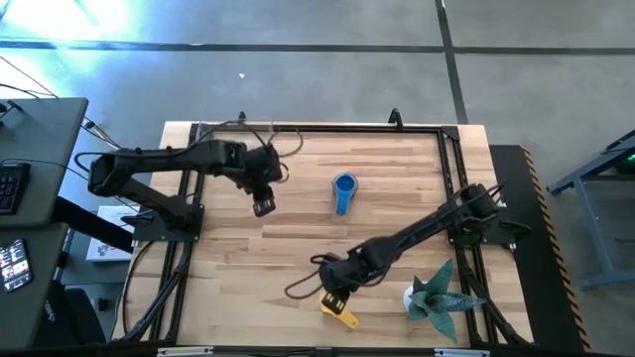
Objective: Nest measuring cups in basket
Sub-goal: Stack the yellow measuring cup on top of the blue measuring cup on the table
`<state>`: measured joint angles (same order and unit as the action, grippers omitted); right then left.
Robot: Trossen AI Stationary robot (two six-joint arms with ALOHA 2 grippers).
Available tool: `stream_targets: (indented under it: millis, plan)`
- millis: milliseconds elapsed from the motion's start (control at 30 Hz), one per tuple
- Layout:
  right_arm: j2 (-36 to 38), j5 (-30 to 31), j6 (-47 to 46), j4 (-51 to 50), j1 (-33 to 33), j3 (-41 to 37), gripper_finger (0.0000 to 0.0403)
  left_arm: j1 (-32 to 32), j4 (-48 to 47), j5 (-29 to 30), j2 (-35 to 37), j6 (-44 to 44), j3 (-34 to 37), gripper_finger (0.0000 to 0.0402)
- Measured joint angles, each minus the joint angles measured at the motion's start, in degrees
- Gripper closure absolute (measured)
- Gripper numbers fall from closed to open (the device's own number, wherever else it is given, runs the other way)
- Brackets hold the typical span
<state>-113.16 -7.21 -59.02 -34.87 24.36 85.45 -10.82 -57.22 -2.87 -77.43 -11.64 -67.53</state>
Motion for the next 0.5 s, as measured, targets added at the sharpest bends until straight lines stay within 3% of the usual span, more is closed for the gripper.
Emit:
stream_targets:
  millis: [500]
  plan:
    - [-4.9, 2.9, 0.0, 0.8, 1.7, 0.0, 0.0288, 16.9, -0.5, 2.1, -0.1, -14.2, 0.0, 0.0322]
